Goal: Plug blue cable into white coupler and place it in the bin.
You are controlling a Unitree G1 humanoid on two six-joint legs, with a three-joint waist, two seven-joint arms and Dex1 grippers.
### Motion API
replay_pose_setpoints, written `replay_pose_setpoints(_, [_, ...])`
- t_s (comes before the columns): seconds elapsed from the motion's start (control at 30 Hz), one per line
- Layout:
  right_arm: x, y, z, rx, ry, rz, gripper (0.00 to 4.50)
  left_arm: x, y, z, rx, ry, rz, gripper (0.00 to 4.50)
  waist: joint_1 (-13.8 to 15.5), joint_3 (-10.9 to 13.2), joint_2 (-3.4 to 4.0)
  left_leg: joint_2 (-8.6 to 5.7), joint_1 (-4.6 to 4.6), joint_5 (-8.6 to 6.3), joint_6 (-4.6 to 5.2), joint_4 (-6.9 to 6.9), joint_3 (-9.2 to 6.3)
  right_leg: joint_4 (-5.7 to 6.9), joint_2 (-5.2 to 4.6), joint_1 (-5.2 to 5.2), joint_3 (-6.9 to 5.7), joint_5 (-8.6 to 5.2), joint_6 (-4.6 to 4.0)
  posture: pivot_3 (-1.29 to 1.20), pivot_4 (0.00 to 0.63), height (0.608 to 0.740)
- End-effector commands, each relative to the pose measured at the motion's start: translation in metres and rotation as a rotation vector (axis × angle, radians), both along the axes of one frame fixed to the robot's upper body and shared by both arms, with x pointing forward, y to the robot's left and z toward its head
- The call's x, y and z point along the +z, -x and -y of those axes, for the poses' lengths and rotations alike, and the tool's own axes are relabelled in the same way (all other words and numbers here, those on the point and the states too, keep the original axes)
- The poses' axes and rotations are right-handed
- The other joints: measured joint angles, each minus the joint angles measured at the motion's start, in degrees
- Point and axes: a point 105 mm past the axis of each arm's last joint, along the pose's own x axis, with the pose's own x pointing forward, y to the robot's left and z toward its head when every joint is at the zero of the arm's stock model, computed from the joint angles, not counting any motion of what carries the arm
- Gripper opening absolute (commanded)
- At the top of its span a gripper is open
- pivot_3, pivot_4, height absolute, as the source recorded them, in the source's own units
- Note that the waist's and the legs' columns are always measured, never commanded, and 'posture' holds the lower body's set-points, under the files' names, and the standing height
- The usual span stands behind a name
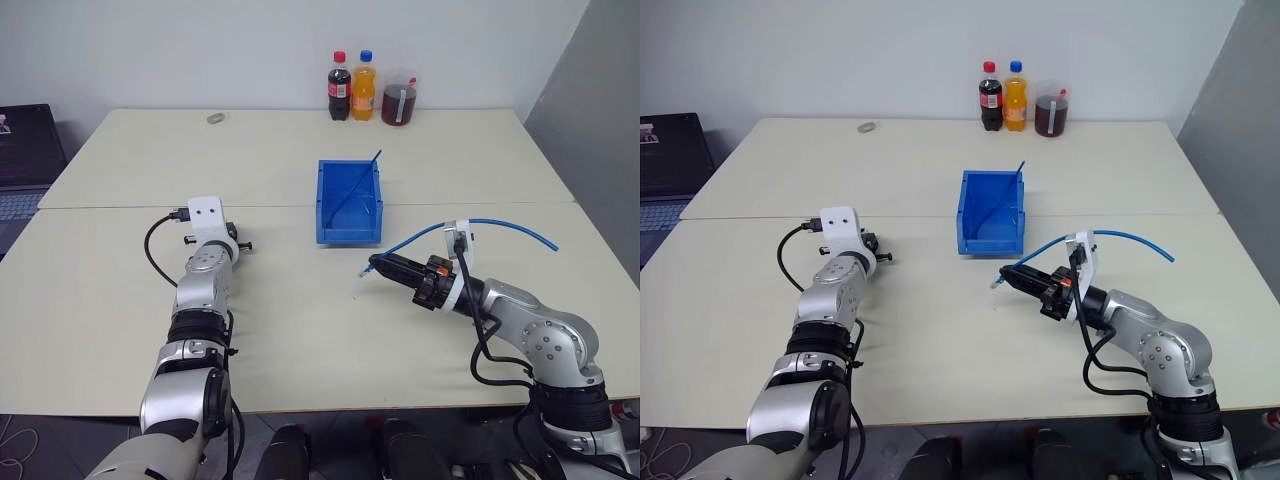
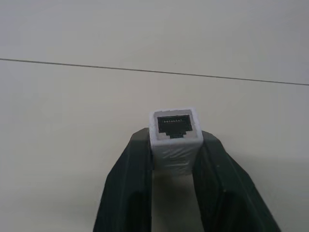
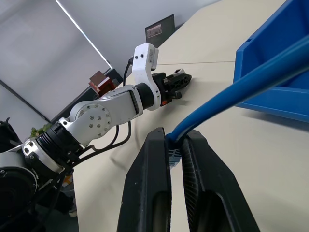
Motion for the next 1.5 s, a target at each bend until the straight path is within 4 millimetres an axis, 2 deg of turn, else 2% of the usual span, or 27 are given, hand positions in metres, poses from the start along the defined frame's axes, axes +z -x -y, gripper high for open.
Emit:
replay_pose_setpoints(0.03, [0.012,0.006,-0.001,0.006,-0.01,0.067,0.05,0.013,-0.002,-0.002,-0.019,-0.026,0.049,0.8,0.0,0.0,0.0,0.0,0.0,0.0,0.0,0.0,0.0,0.0,0.0,0.0,0.0,0.0,0.0,0.0,0.15,0.74])
replay_pose_setpoints(0.1, [0.012,0.007,0.0,0.004,-0.008,0.068,0.05,0.012,0.002,0.001,-0.076,-0.03,0.052,0.8,0.0,0.0,0.0,0.0,0.0,0.0,0.0,0.0,0.0,0.0,0.0,0.0,0.0,0.0,0.0,0.0,0.15,0.74])
replay_pose_setpoints(0.23, [0.012,0.012,0.003,0.004,0.031,0.087,0.05,0.008,0.02,0.018,-0.349,-0.093,0.028,0.8,-0.3,0.0,0.0,0.02,0.02,0.0,-0.01,-0.02,0.03,0.01,0.0,-0.01,0.03,0.0,0.0,0.0,0.15,0.74])
replay_pose_setpoints(0.53, [-0.006,0.036,0.002,0.082,0.195,0.133,0.05,0.002,0.101,0.085,-1.183,-0.238,-0.114,0.8,0.1,0.0,0.01,0.01,0.01,0.0,-0.01,-0.01,-0.01,0.0,-0.03,0.02,-0.03,-0.01,-0.01,0.0,0.15,0.74])
replay_pose_setpoints(0.7, [-0.015,0.039,0.002,0.1,0.25,0.156,0.05,-0.008,0.136,0.101,-1.485,-0.302,-0.209,0.8,-0.1,0.0,0.01,0.07,0.06,-0.01,0.0,-0.02,0.06,-0.01,0.03,0.01,0.03,-0.04,0.01,0.0,0.15,0.74])
replay_pose_setpoints(0.9, [-0.015,0.04,0.002,0.093,0.258,0.186,0.05,-0.021,0.147,0.103,-1.609,-0.383,-0.272,0.8,-0.1,0.0,0.01,0.14,0.07,-0.01,0.01,-0.03,0.06,0.0,0.12,0.01,0.05,-0.06,-0.01,0.0,0.15,0.74])
replay_pose_setpoints(1.13, [-0.014,0.034,-0.01,0.128,0.305,0.295,0.05,-0.036,0.146,0.103,-1.642,-0.414,-0.309,0.8,-0.1,0.0,0.02,0.14,0.13,-0.01,0.01,-0.02,0.07,0.01,0.12,0.04,0.06,-0.07,0.02,0.0,0.15,0.74])
replay_pose_setpoints(1.3, [-0.015,0.027,-0.041,0.252,0.362,0.466,0.04,-0.037,0.148,0.104,-1.675,-0.389,-0.319,0.8,-0.1,0.0,0.03,0.13,0.19,0.0,0.02,0.0,0.11,0.02,0.12,0.07,0.09,-0.11,0.1,0.0,0.15,0.74])
replay_pose_setpoints(1.5, [-0.028,0.021,-0.067,0.342,0.401,0.548,0.04,-0.038,0.152,0.103,-1.704,-0.374,-0.35,0.8,-0.1,0.0,0.03,0.14,0.19,0.0,0.02,-0.01,0.1,0.02,0.14,0.07,0.09,-0.04,-0.03,0.0,0.15,0.74])
